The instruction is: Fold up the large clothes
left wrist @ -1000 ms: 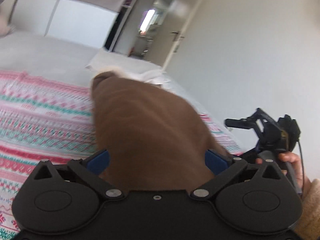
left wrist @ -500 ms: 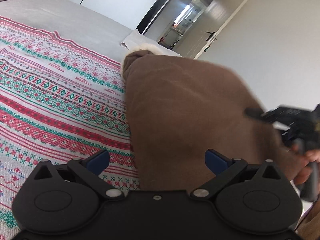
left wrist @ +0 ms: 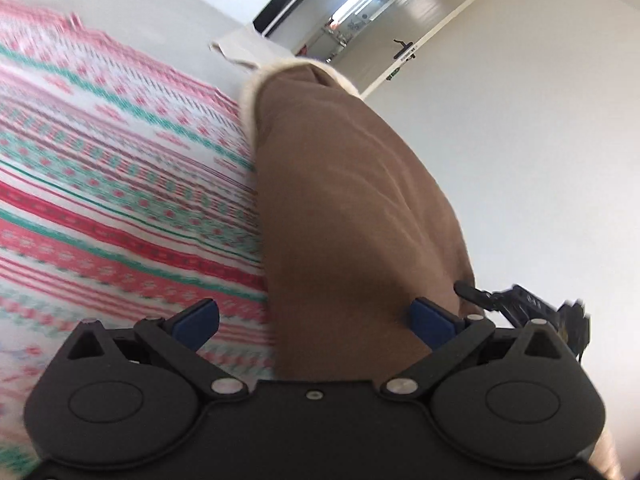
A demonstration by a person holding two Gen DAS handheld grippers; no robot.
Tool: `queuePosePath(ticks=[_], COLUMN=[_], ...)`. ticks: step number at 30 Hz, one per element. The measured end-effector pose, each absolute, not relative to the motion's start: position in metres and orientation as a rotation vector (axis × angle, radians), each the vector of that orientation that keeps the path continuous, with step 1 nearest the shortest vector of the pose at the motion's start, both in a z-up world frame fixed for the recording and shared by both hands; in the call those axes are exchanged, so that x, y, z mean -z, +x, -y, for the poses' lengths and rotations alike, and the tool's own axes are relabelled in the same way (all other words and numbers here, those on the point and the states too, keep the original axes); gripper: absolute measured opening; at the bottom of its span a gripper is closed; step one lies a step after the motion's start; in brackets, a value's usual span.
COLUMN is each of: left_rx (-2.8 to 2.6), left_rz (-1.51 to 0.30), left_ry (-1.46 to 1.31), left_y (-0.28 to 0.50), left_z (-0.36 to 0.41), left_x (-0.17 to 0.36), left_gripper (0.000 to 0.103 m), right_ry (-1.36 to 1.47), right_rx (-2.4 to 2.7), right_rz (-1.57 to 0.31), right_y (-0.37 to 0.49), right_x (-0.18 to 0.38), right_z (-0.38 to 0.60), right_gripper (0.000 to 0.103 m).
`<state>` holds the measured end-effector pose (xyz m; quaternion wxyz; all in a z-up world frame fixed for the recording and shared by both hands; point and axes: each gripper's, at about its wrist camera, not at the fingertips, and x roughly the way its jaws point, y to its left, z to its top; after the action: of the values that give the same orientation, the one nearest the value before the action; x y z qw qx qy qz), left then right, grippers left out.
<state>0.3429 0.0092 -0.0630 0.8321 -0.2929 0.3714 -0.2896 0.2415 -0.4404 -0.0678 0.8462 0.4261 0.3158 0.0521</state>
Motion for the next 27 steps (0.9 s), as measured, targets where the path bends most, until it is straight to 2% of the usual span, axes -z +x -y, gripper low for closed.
queuePosePath(ticks=[1,3,5,8,9,10,11,12,13,14,20,25,26,27], left_rx=[0.619,0.58,0.588,0.646,0.65,0.645,0.636,0.635,0.637,0.642,0.617,0.581,0.561,0.53], left_rz=[-0.807,-0.838,-0.857,-0.943,-0.934,-0.924,-0.914,-0.9,-0.892,-0.886,-0.854,-0.918,-0.938,-0.955], left_ry=[-0.657,-0.724,-0.789,-0.963,-0.969,-0.954,-0.922,-0.88,-0.84,-0.811,-0.658,-0.63,-0.625,-0.612], left_y=[0.351,0.364,0.375,0.389,0.389,0.387,0.382,0.376,0.371,0.365,0.309,0.252,0.244,0.237], left_z=[-0.007,-0.004,-0.001,0.006,0.007,0.008,0.009,0.009,0.009,0.008,-0.04,-0.102,-0.11,-0.114], left_x=[0.065,0.07,0.079,0.106,0.106,0.103,0.096,0.087,0.078,0.068,0.006,-0.001,0.007,0.02], left_gripper=[0.102,0.102,0.103,0.101,0.097,0.086,0.073,0.066,0.06,0.058,0.057,0.058,0.063,0.067], right_ry=[0.918,0.961,1.016,1.075,1.099,1.12,1.151,1.16,1.148,1.122,0.984,0.977,0.96,0.947], right_rx=[-0.118,-0.13,-0.146,-0.135,-0.129,-0.153,-0.171,-0.19,-0.218,-0.245,-0.351,-0.439,-0.433,-0.411], right_rz=[-0.666,-0.665,-0.672,-0.764,-0.797,-0.783,-0.764,-0.746,-0.728,-0.71,-0.786,-0.87,-0.911,-0.952], right_y=[0.24,0.237,0.239,0.247,0.25,0.251,0.248,0.245,0.242,0.239,0.215,0.181,0.176,0.173], right_x=[0.066,0.063,0.065,0.083,0.094,0.101,0.104,0.102,0.097,0.088,0.044,0.043,0.048,0.056], right_z=[0.443,0.451,0.457,0.45,0.447,0.445,0.441,0.437,0.432,0.425,0.36,0.304,0.294,0.285], right_gripper=[0.068,0.096,0.099,0.098,0.084,0.072,0.065,0.055,0.052,0.049,0.049,0.049,0.051,0.061])
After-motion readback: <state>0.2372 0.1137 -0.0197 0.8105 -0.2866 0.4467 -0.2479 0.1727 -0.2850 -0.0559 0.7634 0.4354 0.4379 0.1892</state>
